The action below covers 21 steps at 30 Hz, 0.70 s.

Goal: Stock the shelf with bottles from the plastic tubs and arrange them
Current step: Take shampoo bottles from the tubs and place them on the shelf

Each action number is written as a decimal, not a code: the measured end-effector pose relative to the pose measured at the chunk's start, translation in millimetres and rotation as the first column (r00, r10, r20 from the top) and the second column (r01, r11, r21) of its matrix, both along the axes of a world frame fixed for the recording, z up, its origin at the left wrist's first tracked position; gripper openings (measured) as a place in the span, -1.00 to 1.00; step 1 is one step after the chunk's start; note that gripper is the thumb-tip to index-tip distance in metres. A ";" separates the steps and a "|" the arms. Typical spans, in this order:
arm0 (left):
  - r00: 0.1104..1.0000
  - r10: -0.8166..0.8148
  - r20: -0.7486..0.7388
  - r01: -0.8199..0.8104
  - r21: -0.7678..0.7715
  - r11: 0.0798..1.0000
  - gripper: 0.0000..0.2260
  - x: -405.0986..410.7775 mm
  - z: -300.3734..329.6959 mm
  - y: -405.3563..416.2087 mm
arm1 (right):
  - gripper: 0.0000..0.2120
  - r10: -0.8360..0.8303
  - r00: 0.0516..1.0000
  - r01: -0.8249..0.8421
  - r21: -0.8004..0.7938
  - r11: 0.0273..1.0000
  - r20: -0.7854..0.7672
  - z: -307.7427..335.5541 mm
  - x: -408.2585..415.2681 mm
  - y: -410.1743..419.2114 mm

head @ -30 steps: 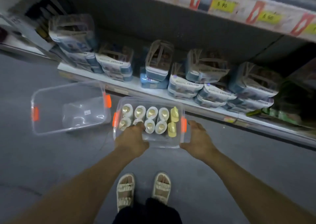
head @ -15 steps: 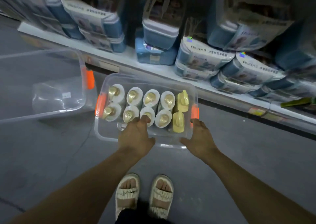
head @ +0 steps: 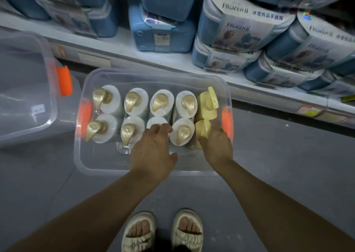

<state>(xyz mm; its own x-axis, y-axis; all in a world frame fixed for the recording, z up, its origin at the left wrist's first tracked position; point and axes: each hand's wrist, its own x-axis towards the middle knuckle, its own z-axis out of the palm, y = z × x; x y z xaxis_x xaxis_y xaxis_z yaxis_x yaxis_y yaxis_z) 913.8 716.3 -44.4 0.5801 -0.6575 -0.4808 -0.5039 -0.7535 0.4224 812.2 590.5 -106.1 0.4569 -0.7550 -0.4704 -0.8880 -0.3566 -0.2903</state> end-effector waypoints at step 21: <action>0.993 -0.090 -0.073 0.087 -0.039 0.995 -0.42 -7.6 78.6 -25.8 | -0.76 -0.086 0.956 0.063 0.090 0.994 0.282 176.8 -46.2 -70.6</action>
